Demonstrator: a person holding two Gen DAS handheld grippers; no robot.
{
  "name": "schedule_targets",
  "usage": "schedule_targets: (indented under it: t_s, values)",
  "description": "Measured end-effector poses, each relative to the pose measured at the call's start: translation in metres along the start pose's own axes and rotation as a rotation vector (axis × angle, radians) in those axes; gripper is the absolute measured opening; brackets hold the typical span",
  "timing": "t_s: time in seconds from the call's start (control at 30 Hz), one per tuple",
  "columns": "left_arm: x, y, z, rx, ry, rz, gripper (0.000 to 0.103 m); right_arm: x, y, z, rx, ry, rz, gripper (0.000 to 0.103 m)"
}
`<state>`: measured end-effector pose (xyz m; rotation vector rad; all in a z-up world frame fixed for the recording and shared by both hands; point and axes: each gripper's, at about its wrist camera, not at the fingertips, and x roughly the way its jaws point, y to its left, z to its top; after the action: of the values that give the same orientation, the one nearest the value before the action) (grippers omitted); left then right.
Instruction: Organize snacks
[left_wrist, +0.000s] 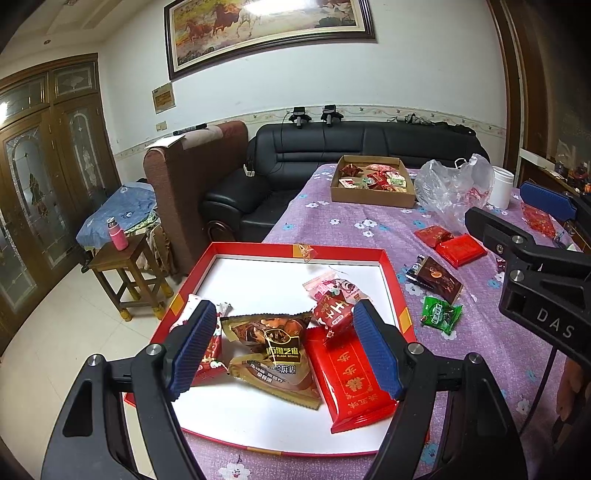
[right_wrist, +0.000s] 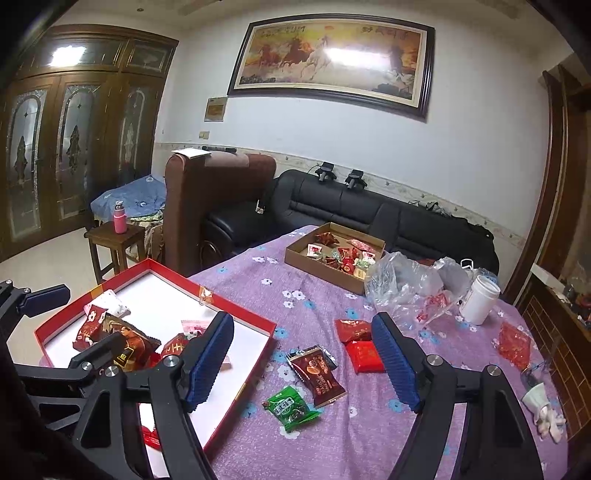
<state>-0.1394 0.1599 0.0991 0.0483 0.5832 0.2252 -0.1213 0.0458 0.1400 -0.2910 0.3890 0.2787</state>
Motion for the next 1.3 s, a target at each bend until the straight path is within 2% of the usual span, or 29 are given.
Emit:
schedule_targets:
  t_s: [1.3]
  values:
    - [0.0069,0.0,-0.0071,-0.001,0.025,-0.013,0.077,0.0021,-0.0024,-0.0003,0.004,0.004,0.0,0.079]
